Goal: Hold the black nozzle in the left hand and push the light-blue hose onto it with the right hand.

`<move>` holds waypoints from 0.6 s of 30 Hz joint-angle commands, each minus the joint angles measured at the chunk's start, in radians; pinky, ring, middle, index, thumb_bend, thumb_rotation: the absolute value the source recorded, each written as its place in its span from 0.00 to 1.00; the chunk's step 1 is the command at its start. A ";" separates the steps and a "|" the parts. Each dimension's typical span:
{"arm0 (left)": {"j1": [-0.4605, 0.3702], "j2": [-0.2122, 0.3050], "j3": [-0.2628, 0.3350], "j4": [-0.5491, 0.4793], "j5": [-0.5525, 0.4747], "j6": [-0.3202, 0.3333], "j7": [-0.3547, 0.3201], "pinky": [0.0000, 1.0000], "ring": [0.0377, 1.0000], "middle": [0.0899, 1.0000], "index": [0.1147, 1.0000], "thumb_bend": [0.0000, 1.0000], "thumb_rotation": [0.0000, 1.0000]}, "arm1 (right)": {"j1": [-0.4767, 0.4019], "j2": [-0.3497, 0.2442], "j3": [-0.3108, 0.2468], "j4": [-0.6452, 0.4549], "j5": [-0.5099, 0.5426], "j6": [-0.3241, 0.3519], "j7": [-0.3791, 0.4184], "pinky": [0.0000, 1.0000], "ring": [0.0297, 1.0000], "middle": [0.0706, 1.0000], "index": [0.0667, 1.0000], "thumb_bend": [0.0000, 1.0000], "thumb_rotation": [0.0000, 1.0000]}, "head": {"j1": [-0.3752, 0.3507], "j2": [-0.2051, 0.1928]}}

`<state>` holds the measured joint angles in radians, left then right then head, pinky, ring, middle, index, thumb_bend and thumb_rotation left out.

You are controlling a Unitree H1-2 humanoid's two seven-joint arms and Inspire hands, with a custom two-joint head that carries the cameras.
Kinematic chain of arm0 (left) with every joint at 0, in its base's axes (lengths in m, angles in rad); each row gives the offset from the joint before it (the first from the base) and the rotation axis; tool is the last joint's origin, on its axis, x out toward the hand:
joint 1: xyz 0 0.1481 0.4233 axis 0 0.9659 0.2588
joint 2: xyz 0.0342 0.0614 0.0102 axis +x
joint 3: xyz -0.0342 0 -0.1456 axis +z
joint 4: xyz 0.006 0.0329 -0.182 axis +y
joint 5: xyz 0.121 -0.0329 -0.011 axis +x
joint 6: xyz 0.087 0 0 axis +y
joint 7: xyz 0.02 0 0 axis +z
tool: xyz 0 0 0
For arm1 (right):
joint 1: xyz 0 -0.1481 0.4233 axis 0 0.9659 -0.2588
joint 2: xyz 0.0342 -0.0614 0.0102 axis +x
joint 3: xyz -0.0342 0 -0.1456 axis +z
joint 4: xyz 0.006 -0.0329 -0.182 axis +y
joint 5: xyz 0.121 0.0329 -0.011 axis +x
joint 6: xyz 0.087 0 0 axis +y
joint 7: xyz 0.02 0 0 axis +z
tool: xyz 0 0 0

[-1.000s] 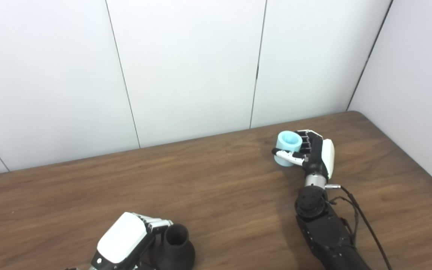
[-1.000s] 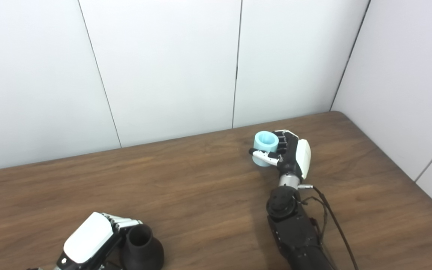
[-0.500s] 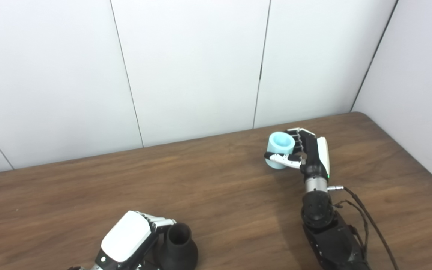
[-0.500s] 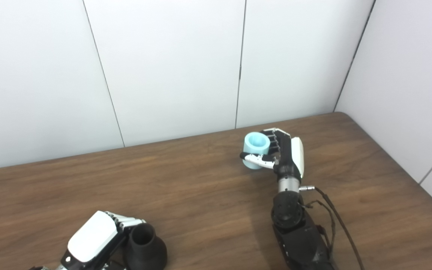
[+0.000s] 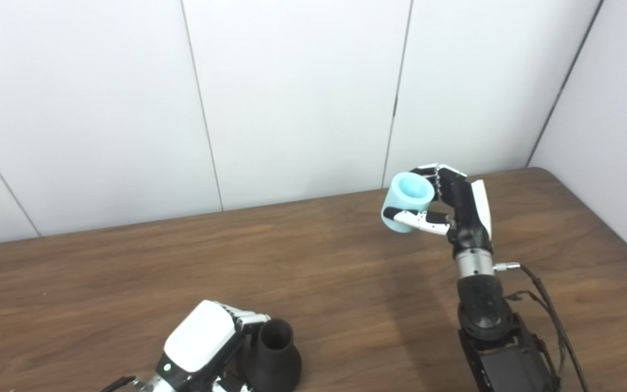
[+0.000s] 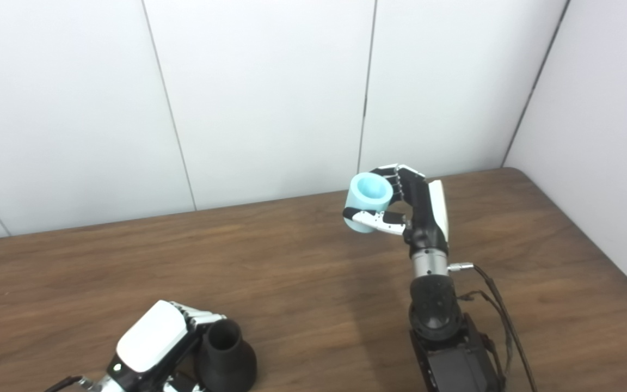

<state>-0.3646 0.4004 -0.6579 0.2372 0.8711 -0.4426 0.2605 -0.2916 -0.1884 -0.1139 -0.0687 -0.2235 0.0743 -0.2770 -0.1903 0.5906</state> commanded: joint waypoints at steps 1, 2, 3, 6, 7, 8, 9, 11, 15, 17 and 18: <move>0.084 -0.038 -0.054 0.061 0.029 -0.004 -0.071 0.16 0.20 0.38 0.44 0.52 0.00 | -0.019 -0.007 0.001 -0.088 0.018 0.007 0.036 0.39 0.43 0.43 0.47 0.52 0.00 | 0.010 0.001; 0.085 -0.043 -0.053 0.064 0.031 -0.003 -0.068 0.15 0.18 0.40 0.42 0.52 0.00 | -0.013 -0.004 0.003 -0.114 0.022 0.018 0.051 0.39 0.43 0.43 0.47 0.52 0.00 | 0.014 0.000; 0.085 -0.047 -0.053 0.069 0.035 -0.005 -0.064 0.14 0.17 0.41 0.42 0.52 0.00 | -0.008 0.000 0.005 -0.136 0.030 0.023 0.064 0.39 0.43 0.43 0.47 0.52 0.00 | 0.019 -0.001; 0.086 -0.055 -0.054 0.076 0.051 -0.006 -0.050 0.14 0.17 0.38 0.43 0.52 0.00 | 0.012 0.012 0.019 -0.202 0.058 0.029 0.104 0.38 0.42 0.43 0.48 0.52 0.00 | 0.027 0.000; 0.087 -0.057 -0.055 0.079 0.053 -0.006 -0.049 0.13 0.17 0.41 0.42 0.52 0.00 | 0.020 0.013 0.030 -0.225 0.054 0.032 0.117 0.38 0.42 0.43 0.48 0.52 0.00 | 0.030 0.001; 0.087 -0.058 -0.055 0.081 0.054 -0.005 -0.050 0.13 0.16 0.41 0.42 0.52 0.00 | 0.027 0.014 0.039 -0.246 0.048 0.036 0.128 0.38 0.42 0.43 0.48 0.52 0.00 | 0.034 0.002; 0.087 -0.059 -0.055 0.083 0.054 -0.005 -0.051 0.13 0.16 0.42 0.42 0.52 0.00 | 0.030 0.015 0.044 -0.258 0.044 0.040 0.135 0.38 0.42 0.43 0.48 0.52 0.00 | 0.034 0.002; 0.089 -0.062 -0.055 0.086 0.058 -0.001 -0.050 0.12 0.15 0.42 0.42 0.53 0.00 | 0.045 0.018 0.073 -0.315 0.016 0.057 0.159 0.38 0.43 0.43 0.48 0.52 0.00 | 0.044 0.003; 0.092 -0.066 -0.053 0.089 0.063 0.000 -0.049 0.11 0.14 0.42 0.42 0.53 0.00 | 0.064 0.039 0.108 -0.409 -0.003 0.112 0.199 0.38 0.42 0.43 0.48 0.52 0.00 | 0.053 0.005; 0.093 -0.067 -0.053 0.091 0.060 0.000 -0.054 0.11 0.14 0.42 0.42 0.53 0.00 | 0.076 0.050 0.130 -0.456 -0.008 0.134 0.224 0.38 0.42 0.43 0.48 0.52 0.00 | 0.054 0.007; 0.094 -0.067 -0.052 0.089 0.058 0.001 -0.060 0.11 0.13 0.42 0.42 0.53 0.00 | 0.081 0.054 0.136 -0.471 -0.009 0.140 0.233 0.38 0.42 0.43 0.47 0.52 0.00 | 0.055 0.009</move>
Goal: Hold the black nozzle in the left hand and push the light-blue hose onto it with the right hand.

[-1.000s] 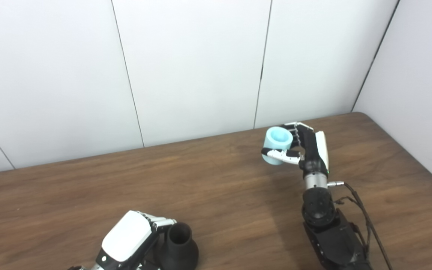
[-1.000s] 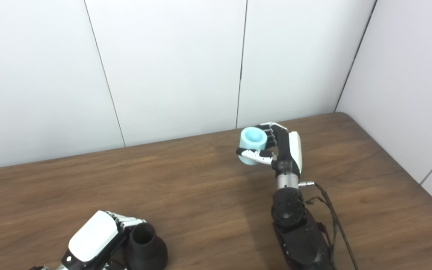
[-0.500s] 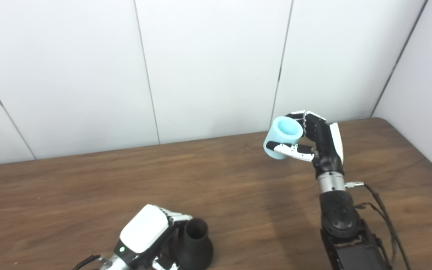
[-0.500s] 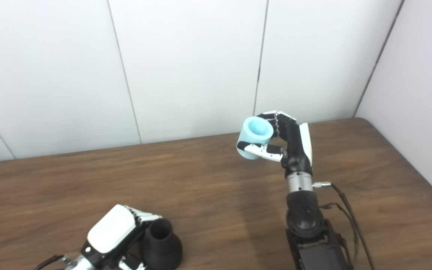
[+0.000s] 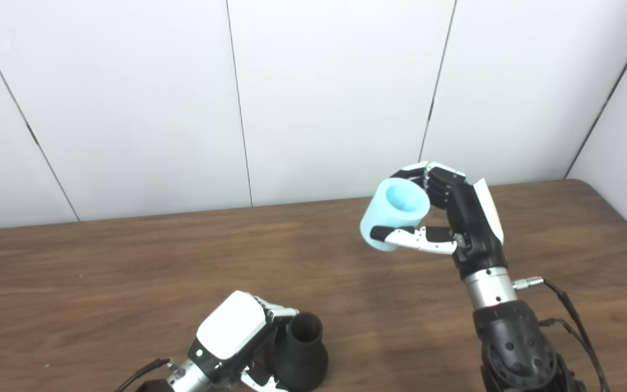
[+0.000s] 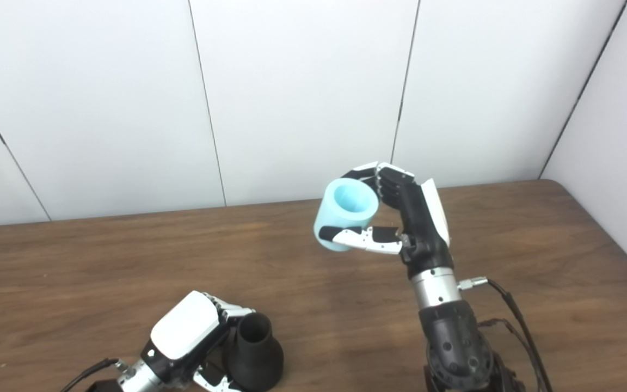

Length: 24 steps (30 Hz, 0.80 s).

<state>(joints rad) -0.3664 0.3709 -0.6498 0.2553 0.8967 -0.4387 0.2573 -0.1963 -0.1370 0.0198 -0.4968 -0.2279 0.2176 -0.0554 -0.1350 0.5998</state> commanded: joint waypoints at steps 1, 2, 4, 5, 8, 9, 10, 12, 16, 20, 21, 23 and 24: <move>0.096 -0.037 -0.060 0.070 0.032 -0.003 -0.060 0.11 0.13 0.42 0.42 0.53 0.00 | -0.009 0.006 0.010 -0.055 -0.004 -0.001 0.021 0.38 0.41 0.43 0.47 0.52 0.00 | 0.000 0.000; 0.097 -0.036 -0.060 0.070 0.033 -0.003 -0.060 0.11 0.13 0.42 0.42 0.53 0.00 | -0.003 0.011 0.020 -0.070 -0.012 0.006 0.030 0.34 0.39 0.43 0.47 0.52 0.00 | 0.001 0.003; 0.099 -0.035 -0.061 0.071 0.040 -0.006 -0.050 0.10 0.13 0.42 0.42 0.53 0.00 | 0.010 0.021 0.040 -0.096 -0.032 0.012 0.045 0.31 0.37 0.43 0.47 0.52 0.00 | 0.005 0.006; 0.099 -0.035 -0.062 0.071 0.039 -0.007 -0.051 0.10 0.12 0.42 0.42 0.53 0.00 | 0.017 0.026 0.048 -0.100 -0.031 0.003 0.051 0.29 0.35 0.43 0.48 0.52 0.00 | 0.005 0.006; 0.100 -0.036 -0.062 0.072 0.032 -0.011 -0.054 0.10 0.12 0.42 0.42 0.53 0.00 | 0.034 0.037 0.067 -0.103 -0.028 -0.022 0.063 0.29 0.34 0.42 0.48 0.52 0.00 | 0.008 0.009; 0.100 -0.036 -0.062 0.072 0.031 -0.009 -0.058 0.10 0.12 0.42 0.42 0.53 0.00 | 0.038 0.040 0.072 -0.104 -0.028 -0.025 0.067 0.29 0.34 0.42 0.48 0.52 0.00 | 0.011 0.012; 0.100 -0.037 -0.062 0.072 0.031 -0.008 -0.060 0.09 0.12 0.42 0.42 0.53 0.00 | 0.041 0.042 0.077 -0.104 -0.027 -0.027 0.071 0.28 0.33 0.42 0.49 0.52 0.00 | 0.011 0.012; 0.100 -0.038 -0.063 0.076 0.030 -0.009 -0.060 0.09 0.12 0.42 0.42 0.53 0.00 | 0.045 0.047 0.086 -0.109 -0.023 -0.021 0.082 0.27 0.33 0.41 0.49 0.52 0.00 | 0.014 0.016; 0.102 -0.046 -0.049 0.093 -0.032 -0.001 -0.113 0.10 0.12 0.42 0.42 0.53 0.00 | 0.053 0.056 0.110 -0.117 -0.034 -0.027 0.101 0.21 0.27 0.41 0.49 0.52 0.00 | 0.015 0.021; 0.100 -0.047 -0.046 0.125 -0.033 -0.015 -0.106 0.08 0.09 0.36 0.42 0.52 0.01 | 0.070 0.056 0.128 -0.108 -0.032 -0.055 0.113 0.27 0.32 0.42 0.48 0.52 0.00 | 0.021 0.026; 0.100 -0.046 -0.047 0.128 -0.029 -0.017 -0.103 0.08 0.09 0.23 0.42 0.52 0.02 | 0.073 0.058 0.130 -0.106 -0.031 -0.061 0.113 0.28 0.32 0.42 0.48 0.52 0.00 | 0.021 0.027; 0.100 -0.045 -0.049 0.129 -0.022 -0.018 -0.097 0.07 0.08 0.13 0.42 0.52 0.04 | 0.078 0.063 0.132 -0.099 -0.028 -0.072 0.113 0.29 0.33 0.42 0.48 0.52 0.00 | 0.021 0.028; 0.101 -0.045 -0.049 0.128 -0.021 -0.018 -0.095 0.07 0.08 0.11 0.42 0.52 0.04 | 0.080 0.065 0.131 -0.098 -0.025 -0.074 0.113 0.30 0.34 0.42 0.48 0.52 0.00 | 0.021 0.029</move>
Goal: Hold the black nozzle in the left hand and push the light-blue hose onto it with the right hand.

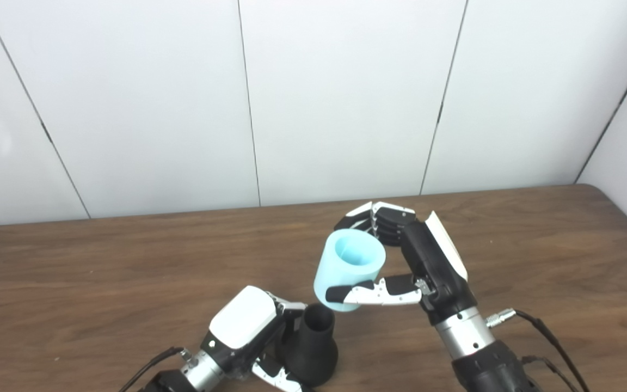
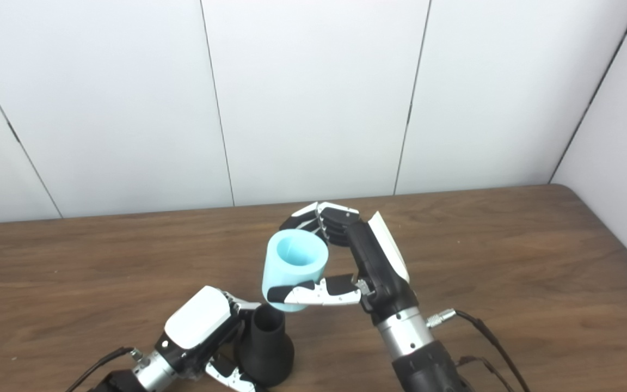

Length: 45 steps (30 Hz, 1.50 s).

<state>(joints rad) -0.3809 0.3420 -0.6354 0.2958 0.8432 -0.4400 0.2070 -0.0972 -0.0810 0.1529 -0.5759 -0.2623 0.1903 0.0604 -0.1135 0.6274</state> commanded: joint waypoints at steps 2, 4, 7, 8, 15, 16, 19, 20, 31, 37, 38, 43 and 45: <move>0.116 -0.016 -0.065 0.085 0.036 -0.019 -0.040 0.07 0.08 0.11 0.42 0.52 0.04 | -0.017 0.011 -0.002 -0.018 0.013 -0.048 0.001 0.30 0.35 0.42 0.48 0.52 0.00 | 0.001 0.004; 0.118 -0.016 -0.064 0.081 0.038 -0.019 -0.043 0.07 0.08 0.11 0.42 0.52 0.04 | -0.014 0.011 0.002 -0.023 0.015 -0.042 0.009 0.30 0.35 0.42 0.48 0.52 0.00 | 0.004 0.008; 0.123 -0.018 -0.061 0.075 0.033 -0.016 -0.057 0.07 0.08 0.11 0.42 0.52 0.04 | -0.008 0.019 0.005 -0.033 0.028 -0.023 0.022 0.31 0.36 0.42 0.48 0.52 0.00 | 0.006 0.010; 0.124 -0.018 -0.060 0.073 0.031 -0.014 -0.064 0.07 0.08 0.11 0.41 0.52 0.04 | -0.005 0.022 0.007 -0.034 0.030 -0.022 0.024 0.29 0.34 0.42 0.48 0.52 0.00 | 0.007 0.009; 0.133 -0.017 -0.060 0.058 0.027 -0.005 -0.091 0.07 0.09 0.12 0.42 0.52 0.04 | 0.015 0.024 0.028 0.019 0.037 -0.095 0.027 0.23 0.28 0.42 0.49 0.52 0.00 | 0.007 0.013; 0.133 -0.017 -0.060 0.057 0.030 -0.005 -0.090 0.07 0.09 0.12 0.42 0.52 0.04 | 0.015 0.023 0.032 0.029 0.027 -0.107 0.026 0.23 0.28 0.42 0.49 0.52 0.00 | 0.007 0.013; 0.138 -0.017 -0.059 0.049 0.034 -0.002 -0.089 0.07 0.09 0.11 0.42 0.52 0.04 | 0.019 0.021 0.041 0.064 -0.015 -0.137 0.016 0.19 0.24 0.42 0.49 0.52 0.00 | 0.010 0.016; 0.140 -0.017 -0.058 0.046 0.031 0.000 -0.092 0.07 0.09 0.11 0.42 0.52 0.04 | 0.019 0.022 0.043 0.077 -0.033 -0.145 0.010 0.18 0.23 0.42 0.49 0.52 0.00 | 0.010 0.017; 0.150 -0.016 -0.054 0.029 0.032 0.008 -0.099 0.07 0.09 0.11 0.42 0.52 0.04 | 0.001 0.010 0.051 0.171 -0.072 -0.274 0.002 0.15 0.20 0.42 0.49 0.52 0.00 | 0.014 0.022; 0.155 -0.016 -0.052 0.025 0.032 0.006 -0.097 0.07 0.08 0.11 0.42 0.52 0.04 | -0.018 0.007 0.050 0.221 -0.091 -0.366 -0.014 0.11 0.16 0.42 0.49 0.52 0.00 | 0.014 0.025; 0.155 -0.017 -0.052 0.026 0.035 0.007 -0.095 0.07 0.08 0.10 0.41 0.52 0.04 | -0.021 0.008 0.049 0.227 -0.088 -0.383 -0.017 0.12 0.17 0.42 0.48 0.52 0.00 | 0.014 0.025; 0.151 -0.021 -0.052 0.040 0.034 0.001 -0.088 0.07 0.08 0.11 0.42 0.52 0.04 | -0.028 0.008 0.044 0.240 -0.089 -0.418 -0.023 0.09 0.13 0.42 0.49 0.52 0.00 | 0.015 0.018; 0.148 -0.022 -0.053 0.051 0.040 -0.002 -0.080 0.07 0.09 0.11 0.42 0.52 0.04 | -0.030 0.006 0.044 0.240 -0.088 -0.428 -0.024 0.08 0.11 0.41 0.49 0.52 0.00 | 0.015 0.016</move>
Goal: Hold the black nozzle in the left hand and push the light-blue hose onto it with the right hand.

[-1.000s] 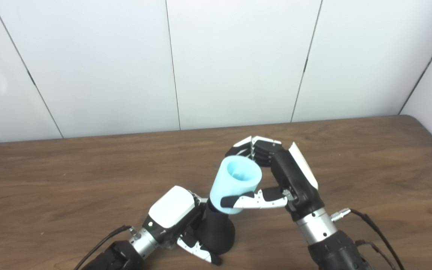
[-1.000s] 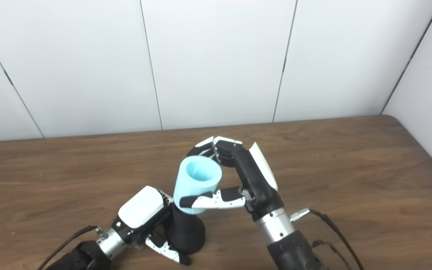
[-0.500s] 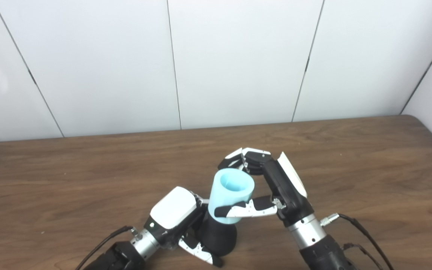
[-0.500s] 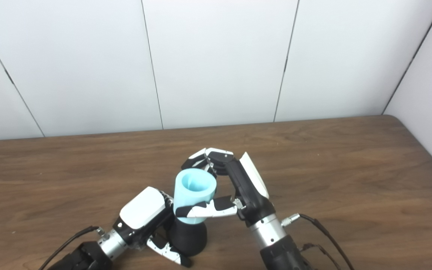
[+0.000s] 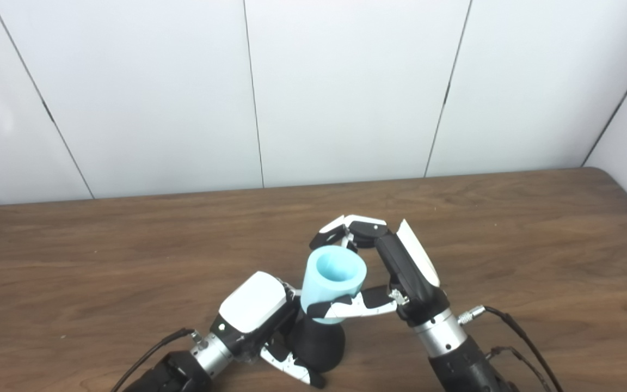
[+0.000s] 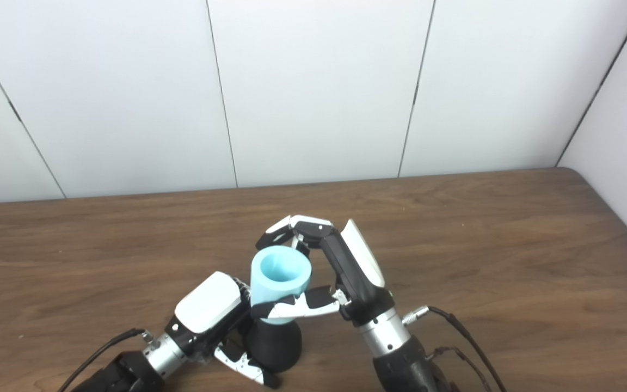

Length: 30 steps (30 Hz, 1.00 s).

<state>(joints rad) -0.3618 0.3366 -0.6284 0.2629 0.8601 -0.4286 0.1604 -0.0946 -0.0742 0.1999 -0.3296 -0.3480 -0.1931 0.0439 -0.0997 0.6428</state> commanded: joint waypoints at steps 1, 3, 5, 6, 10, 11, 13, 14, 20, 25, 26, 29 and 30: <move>0.128 -0.017 -0.060 0.088 0.023 -0.013 -0.036 0.07 0.09 0.11 0.42 0.52 0.04 | -0.034 -0.002 -0.004 -0.004 -0.001 -0.052 -0.008 0.07 0.11 0.41 0.50 0.52 0.00 | 0.001 -0.001; 0.127 -0.018 -0.060 0.090 0.021 -0.013 -0.039 0.07 0.09 0.11 0.42 0.52 0.04 | -0.035 -0.002 -0.005 -0.001 -0.001 -0.065 -0.009 0.07 0.11 0.41 0.50 0.52 0.00 | 0.001 -0.001; 0.128 -0.017 -0.059 0.090 0.020 -0.016 -0.036 0.07 0.09 0.11 0.42 0.52 0.04 | -0.035 -0.003 -0.007 -0.001 -0.004 -0.075 -0.010 0.07 0.11 0.41 0.50 0.52 0.00 | 0.001 -0.001; 0.128 -0.017 -0.059 0.089 0.020 -0.016 -0.036 0.07 0.09 0.11 0.42 0.52 0.04 | -0.036 -0.005 -0.006 -0.002 -0.010 -0.084 -0.011 0.07 0.11 0.41 0.50 0.52 0.00 | 0.001 -0.001; 0.127 -0.018 -0.060 0.095 0.029 -0.017 -0.025 0.07 0.09 0.12 0.42 0.52 0.04 | -0.040 -0.007 -0.007 0.001 -0.039 -0.116 -0.020 0.09 0.13 0.41 0.50 0.52 0.00 | 0.000 -0.009; 0.128 -0.018 -0.060 0.094 0.030 -0.017 -0.024 0.07 0.09 0.11 0.42 0.52 0.04 | -0.040 -0.007 -0.009 0.001 -0.045 -0.121 -0.022 0.09 0.13 0.40 0.50 0.52 0.00 | 0.000 -0.009; 0.129 -0.017 -0.060 0.092 0.027 -0.015 -0.031 0.07 0.09 0.11 0.42 0.52 0.04 | -0.042 -0.008 -0.012 -0.001 -0.060 -0.130 -0.025 0.12 0.16 0.40 0.50 0.52 0.00 | 0.000 -0.009; 0.129 -0.018 -0.060 0.090 0.023 -0.013 -0.039 0.07 0.09 0.11 0.42 0.52 0.04 | -0.044 -0.009 -0.012 -0.002 -0.065 -0.133 -0.024 0.11 0.15 0.40 0.50 0.52 0.00 | 0.000 -0.009; 0.130 -0.018 -0.063 0.091 0.033 -0.013 -0.031 0.07 0.09 0.12 0.42 0.52 0.04 | -0.050 -0.010 -0.011 0.003 -0.088 -0.169 -0.032 0.18 0.21 0.41 0.49 0.52 0.00 | 0.002 -0.011; 0.131 -0.019 -0.064 0.089 0.030 -0.008 -0.040 0.07 0.09 0.11 0.42 0.52 0.04 | -0.054 -0.005 -0.012 0.014 -0.124 -0.214 -0.046 0.26 0.31 0.43 0.47 0.52 0.00 | 0.004 -0.011; 0.132 -0.020 -0.063 0.087 0.027 -0.005 -0.045 0.07 0.09 0.12 0.42 0.52 0.04 | -0.054 -0.003 -0.011 0.017 -0.131 -0.221 -0.049 0.26 0.31 0.43 0.47 0.52 0.00 | 0.004 -0.011; 0.133 -0.020 -0.063 0.085 0.029 -0.007 -0.041 0.08 0.10 0.13 0.42 0.52 0.04 | -0.051 0.000 -0.008 0.026 -0.146 -0.232 -0.055 0.25 0.30 0.42 0.48 0.52 0.00 | 0.005 -0.011; 0.133 -0.020 -0.063 0.087 0.030 -0.009 -0.038 0.08 0.10 0.12 0.42 0.52 0.04 | -0.050 0.000 -0.007 0.029 -0.153 -0.234 -0.058 0.25 0.30 0.42 0.48 0.52 0.00 | 0.005 -0.011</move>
<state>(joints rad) -0.3619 0.3352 -0.6283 0.2655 0.8627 -0.4314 0.1606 -0.1124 -0.0820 0.1954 -0.2876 -0.4960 -0.3758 0.0097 -0.0936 0.6305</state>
